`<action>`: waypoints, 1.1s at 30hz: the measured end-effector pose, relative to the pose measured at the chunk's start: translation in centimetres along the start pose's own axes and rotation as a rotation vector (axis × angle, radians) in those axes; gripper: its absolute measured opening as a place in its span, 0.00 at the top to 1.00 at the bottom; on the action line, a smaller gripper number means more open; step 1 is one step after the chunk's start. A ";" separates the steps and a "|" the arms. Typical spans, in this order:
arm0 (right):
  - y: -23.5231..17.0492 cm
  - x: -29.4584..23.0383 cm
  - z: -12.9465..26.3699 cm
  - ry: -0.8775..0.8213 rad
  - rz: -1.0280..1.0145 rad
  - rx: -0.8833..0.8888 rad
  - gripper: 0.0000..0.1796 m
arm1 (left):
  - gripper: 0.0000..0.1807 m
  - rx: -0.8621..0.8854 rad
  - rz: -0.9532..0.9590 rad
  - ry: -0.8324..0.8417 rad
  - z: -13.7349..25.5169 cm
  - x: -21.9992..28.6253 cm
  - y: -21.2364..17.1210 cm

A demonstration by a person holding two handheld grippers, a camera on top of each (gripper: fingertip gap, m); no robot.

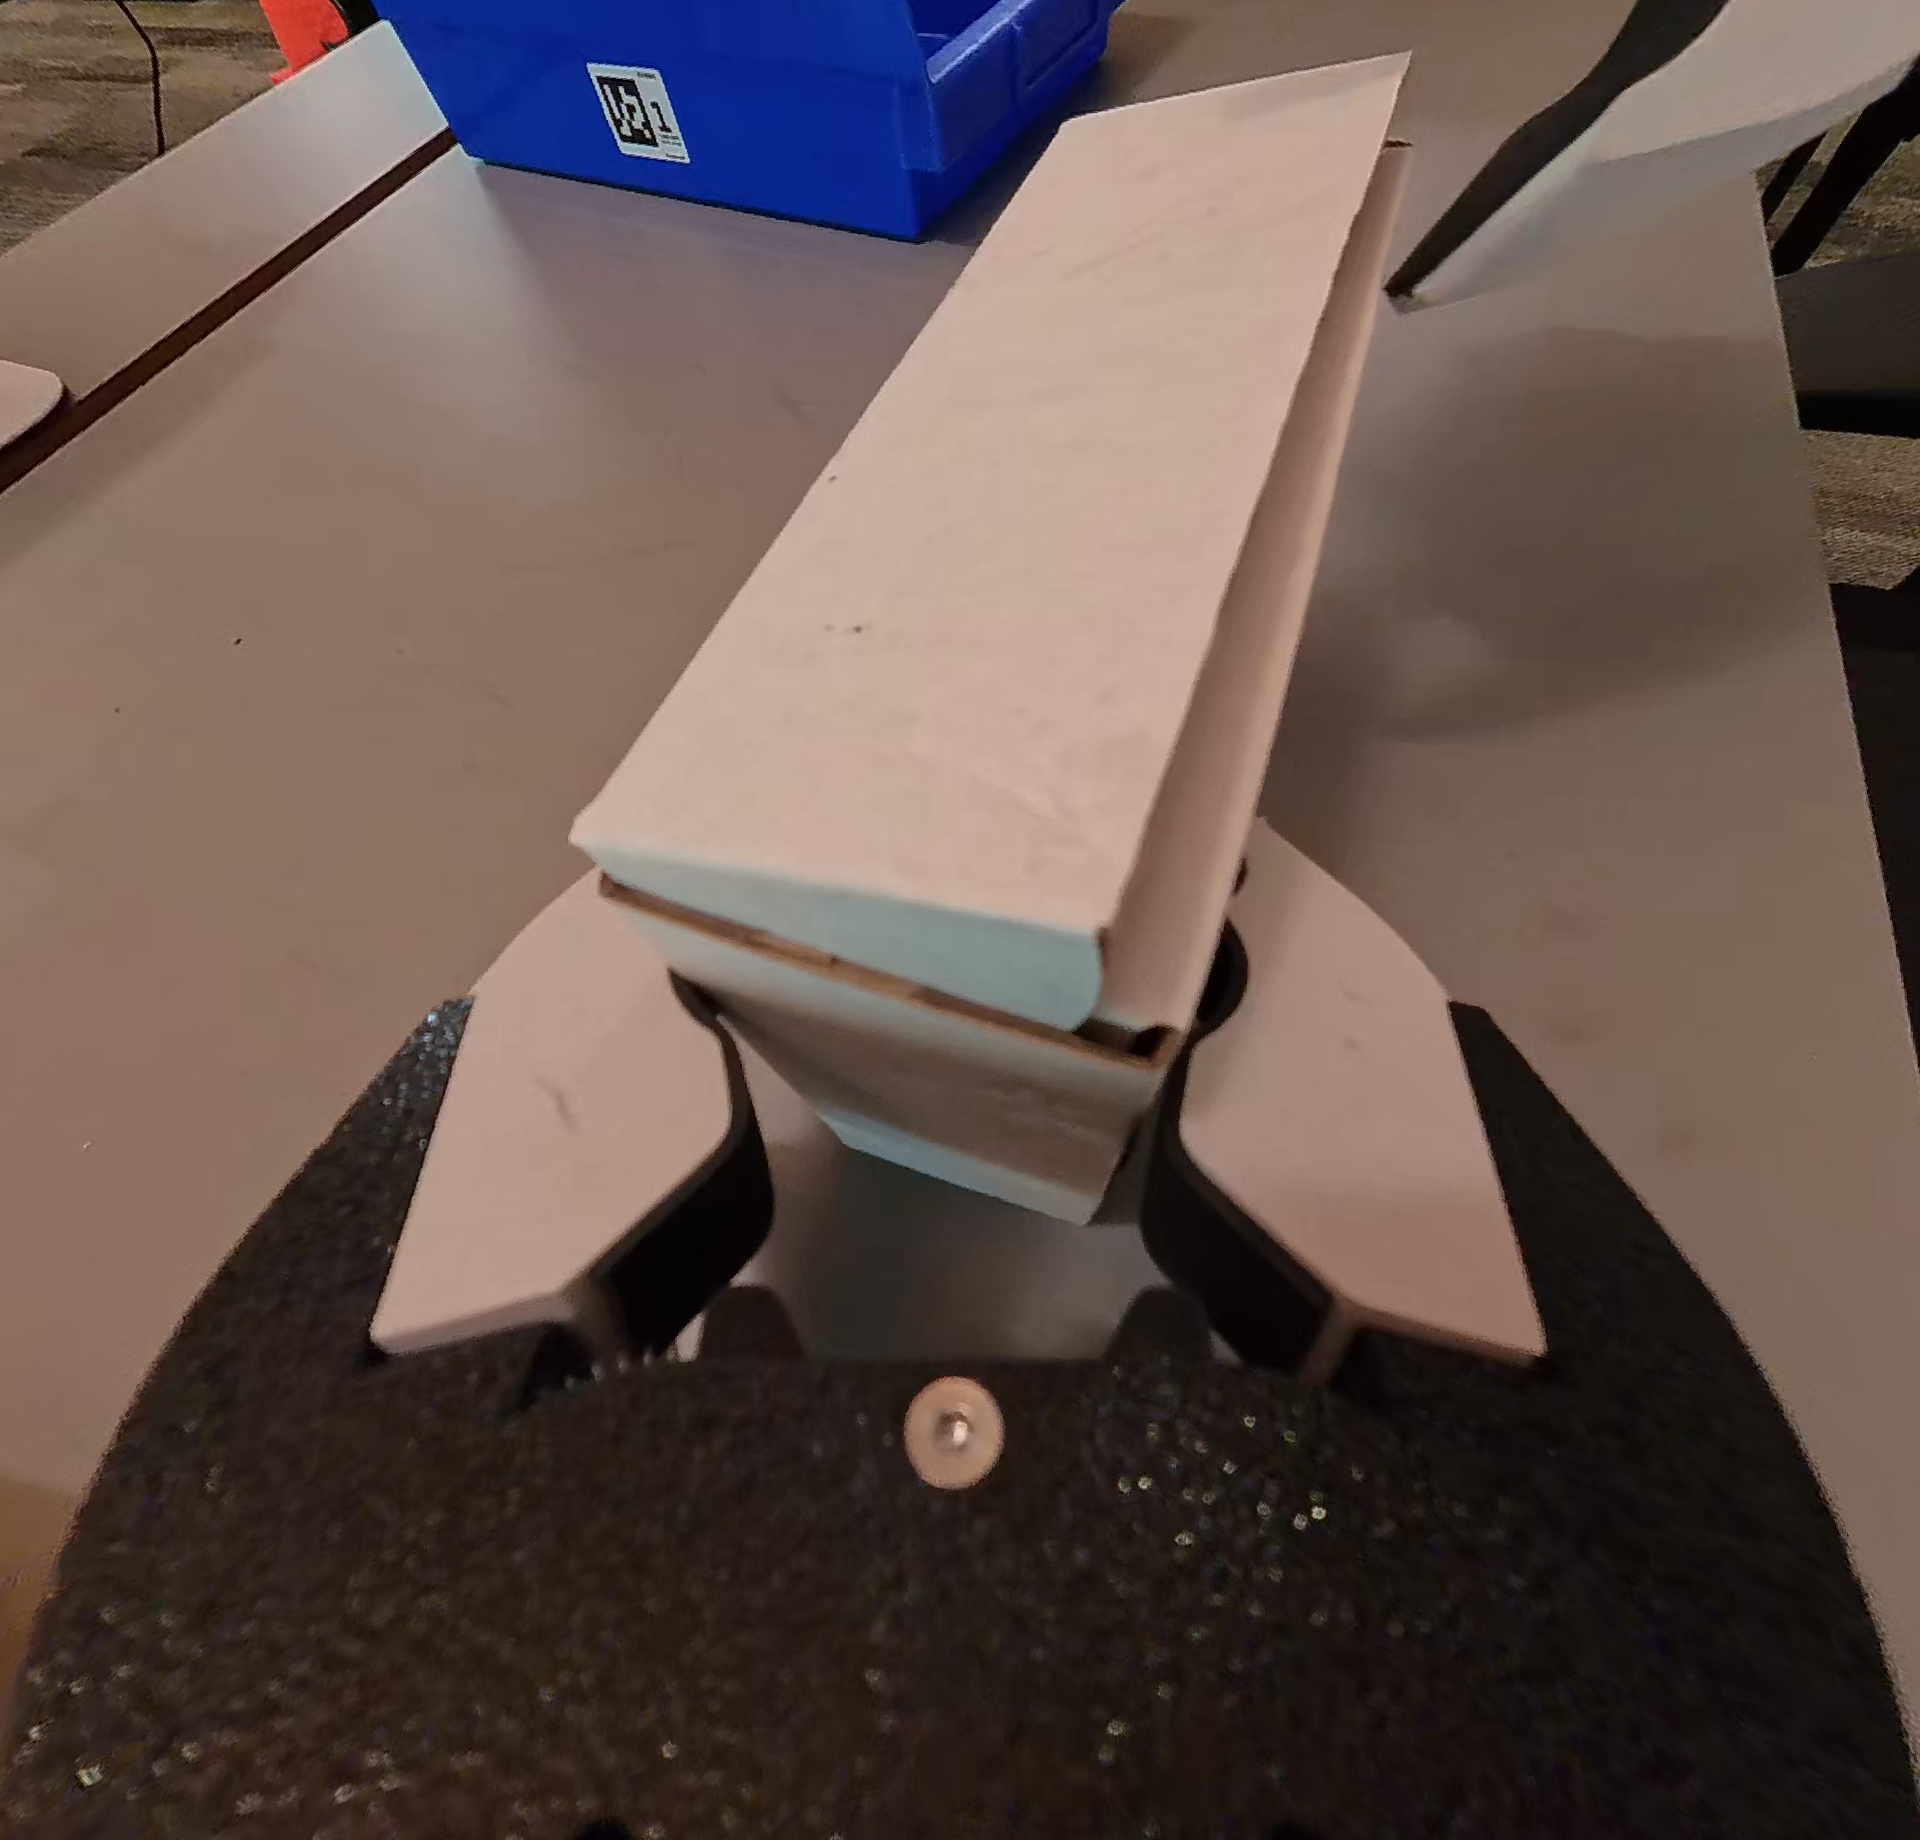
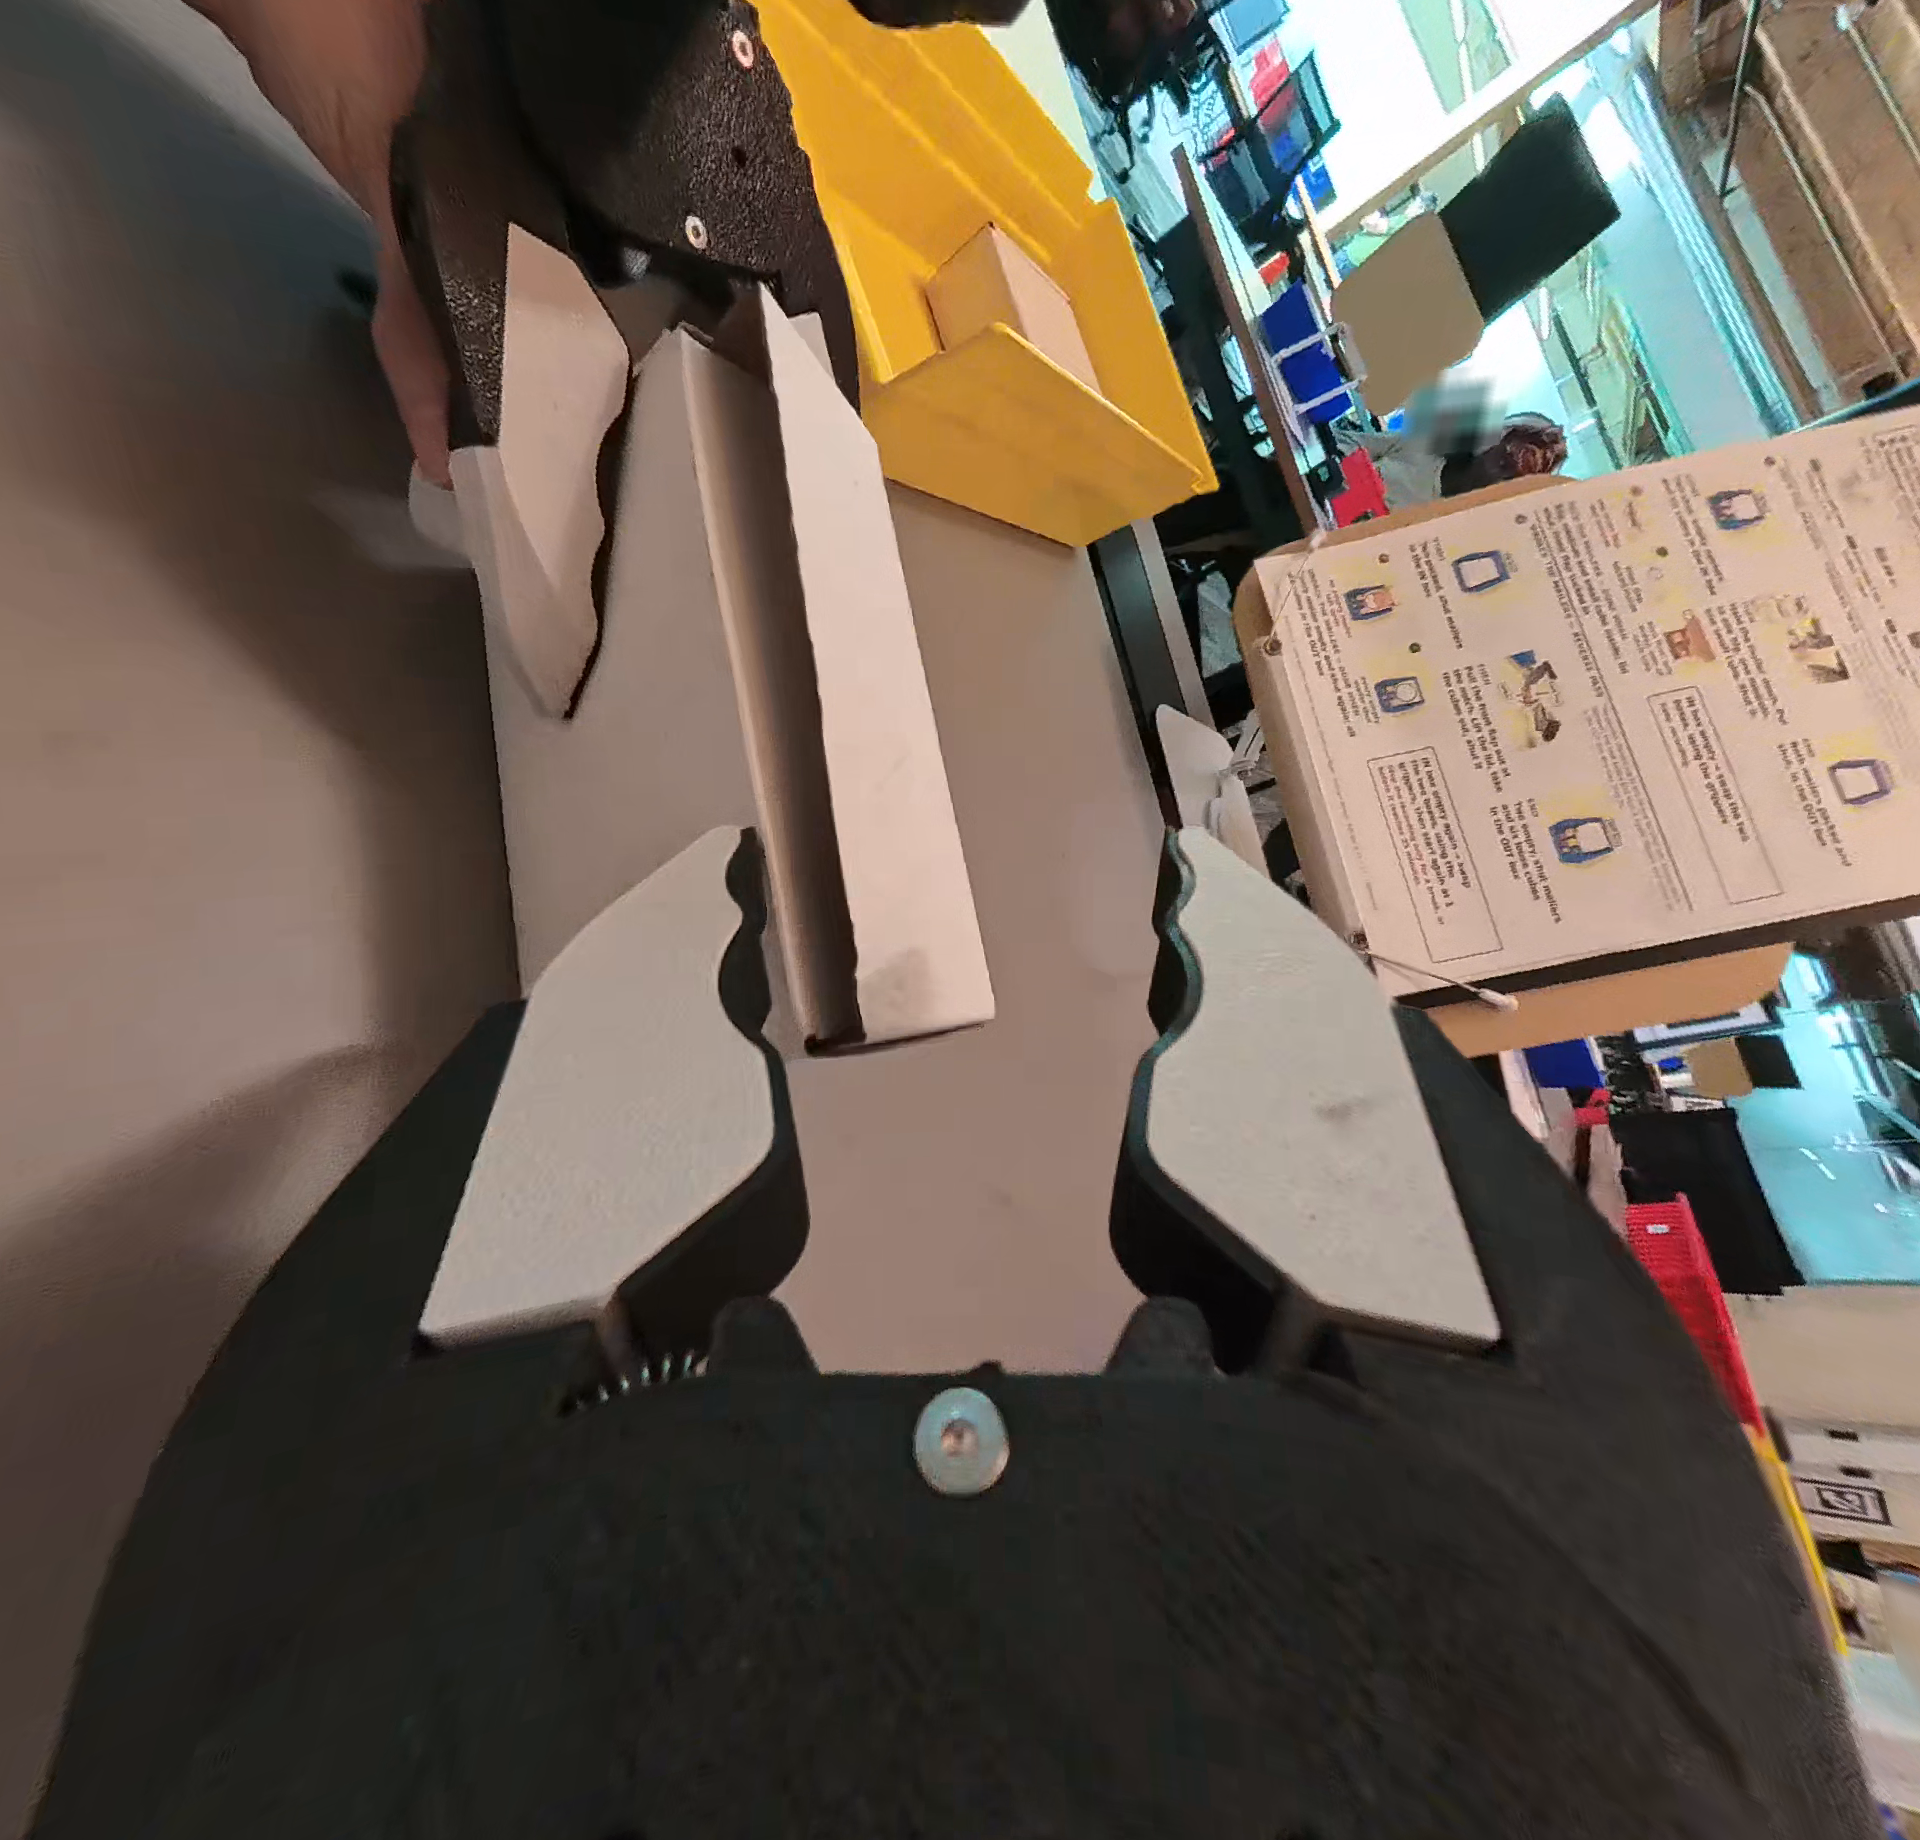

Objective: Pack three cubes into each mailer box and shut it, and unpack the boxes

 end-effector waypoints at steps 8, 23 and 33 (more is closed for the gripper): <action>0.6 0.3 -0.7 -0.035 0.132 -0.064 0.72 | 0.52 0.000 -0.005 0.008 0.0 0.0 0.0; 0.5 -0.5 -1.8 0.097 0.145 -0.178 0.98 | 0.49 0.065 0.091 0.038 0.0 -0.1 0.6; 0.8 -0.6 -2.0 0.089 0.172 -0.185 0.98 | 0.46 0.036 0.076 0.102 -0.5 -0.6 0.5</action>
Point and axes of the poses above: each gripper's, where its closed fingertips meet, z back along the fingers, y out of its top, x = y × z across the jaws, the point moved 8 cm from there along z, back along the fingers
